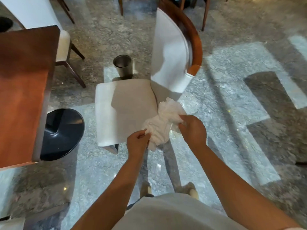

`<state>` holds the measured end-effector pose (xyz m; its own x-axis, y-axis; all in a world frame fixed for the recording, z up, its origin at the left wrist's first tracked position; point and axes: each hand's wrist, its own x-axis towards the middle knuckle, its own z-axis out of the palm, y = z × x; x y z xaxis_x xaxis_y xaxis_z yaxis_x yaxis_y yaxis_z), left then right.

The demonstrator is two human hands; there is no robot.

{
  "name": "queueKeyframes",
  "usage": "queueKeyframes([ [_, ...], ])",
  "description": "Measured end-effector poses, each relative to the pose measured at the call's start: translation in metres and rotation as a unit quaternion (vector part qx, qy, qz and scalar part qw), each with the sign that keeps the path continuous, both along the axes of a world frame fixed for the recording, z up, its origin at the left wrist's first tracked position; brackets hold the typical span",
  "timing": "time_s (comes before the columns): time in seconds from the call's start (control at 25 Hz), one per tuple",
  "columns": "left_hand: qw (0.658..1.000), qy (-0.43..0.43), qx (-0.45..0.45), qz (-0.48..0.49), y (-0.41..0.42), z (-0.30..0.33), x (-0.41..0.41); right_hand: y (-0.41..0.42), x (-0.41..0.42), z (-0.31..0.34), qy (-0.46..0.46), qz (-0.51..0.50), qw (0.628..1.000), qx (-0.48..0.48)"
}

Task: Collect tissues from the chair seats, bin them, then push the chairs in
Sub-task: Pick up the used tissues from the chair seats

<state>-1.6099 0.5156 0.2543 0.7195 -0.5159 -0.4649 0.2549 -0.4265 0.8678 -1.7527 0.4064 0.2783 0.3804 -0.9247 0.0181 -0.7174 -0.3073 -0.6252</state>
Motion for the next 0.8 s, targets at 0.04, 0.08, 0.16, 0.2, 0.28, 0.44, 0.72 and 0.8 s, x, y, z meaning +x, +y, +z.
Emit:
queueKeyframes([
  [0.04, 1.000, -0.003, -0.008, -0.007, -0.005, 0.002, -0.017, -0.004, -0.020, 0.003, 0.001, -0.004, 1.000, 0.000],
  [0.08, 1.000, -0.005, -0.015, -0.010, -0.012, 0.004, -0.034, -0.009, -0.039, 0.005, 0.006, -0.006, 1.000, -0.001],
  [0.16, 1.000, -0.011, -0.018, -0.014, -0.031, 0.005, -0.070, -0.024, -0.080, 0.009, 0.015, -0.012, 1.000, -0.006],
  [0.2, 1.000, -0.015, -0.012, -0.013, -0.043, 0.003, -0.089, -0.034, -0.101, 0.012, 0.021, -0.013, 1.000, -0.008],
  [0.28, 1.000, -0.009, -0.011, -0.004, -0.071, 0.004, -0.133, -0.062, -0.146, 0.020, 0.040, -0.009, 0.999, -0.018],
  [0.44, 0.999, 0.018, -0.036, -0.003, -0.129, 0.008, -0.200, -0.120, -0.206, 0.031, 0.030, -0.026, 0.998, -0.051],
  [0.72, 0.998, 0.006, -0.059, 0.011, -0.241, 0.008, -0.233, -0.228, -0.231, 0.015, -0.005, -0.022, 0.996, -0.082],
  [0.8, 0.997, 0.010, -0.069, 0.020, -0.285, 0.006, -0.230, -0.275, -0.225, 0.016, -0.004, -0.023, 0.998, -0.053],
])
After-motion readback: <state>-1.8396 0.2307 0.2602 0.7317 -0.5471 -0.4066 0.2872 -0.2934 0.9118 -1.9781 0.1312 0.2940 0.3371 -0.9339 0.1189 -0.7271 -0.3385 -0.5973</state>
